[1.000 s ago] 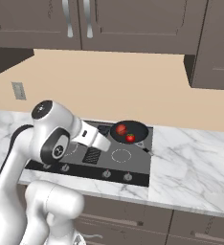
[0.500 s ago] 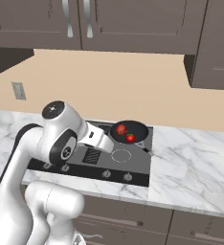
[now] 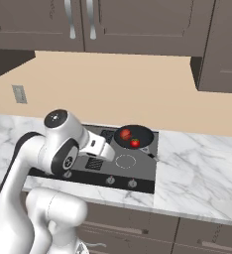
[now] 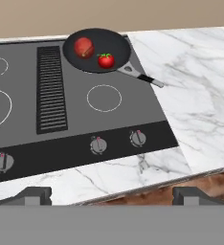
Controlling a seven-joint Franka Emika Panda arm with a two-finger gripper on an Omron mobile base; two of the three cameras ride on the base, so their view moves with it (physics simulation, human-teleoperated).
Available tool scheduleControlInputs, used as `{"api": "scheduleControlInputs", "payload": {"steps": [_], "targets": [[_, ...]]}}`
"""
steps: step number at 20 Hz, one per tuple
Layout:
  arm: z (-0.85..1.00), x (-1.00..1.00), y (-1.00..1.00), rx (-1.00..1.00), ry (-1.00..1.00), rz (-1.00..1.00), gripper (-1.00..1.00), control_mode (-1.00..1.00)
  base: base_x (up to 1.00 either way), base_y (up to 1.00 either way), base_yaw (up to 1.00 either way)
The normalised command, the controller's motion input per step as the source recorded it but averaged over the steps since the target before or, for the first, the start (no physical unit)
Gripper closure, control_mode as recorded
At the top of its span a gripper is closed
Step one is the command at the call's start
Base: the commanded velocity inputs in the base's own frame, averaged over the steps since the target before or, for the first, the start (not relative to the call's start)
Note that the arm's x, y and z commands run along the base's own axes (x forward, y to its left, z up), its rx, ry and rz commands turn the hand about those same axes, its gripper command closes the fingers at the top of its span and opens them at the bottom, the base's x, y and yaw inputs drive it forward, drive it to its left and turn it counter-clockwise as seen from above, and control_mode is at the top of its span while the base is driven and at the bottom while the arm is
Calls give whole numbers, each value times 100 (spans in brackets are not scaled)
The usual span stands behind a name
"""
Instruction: Place the pan on the rear right burner on the stove. Then place the tomato and the onion in the pan and turn on the rear right burner.
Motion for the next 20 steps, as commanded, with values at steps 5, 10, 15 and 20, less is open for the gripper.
{"api": "scheduleControlInputs", "payload": {"steps": [5,10,15,20], "targets": [[-29,0,10,0,0,5,-100,-100,0,0,0],[-34,0,9,0,0,6,-100,-100,0,0,0],[-33,0,6,0,1,6,-100,-100,0,0,0],[-34,0,0,1,0,6,-100,-100,0,0,0]]}}
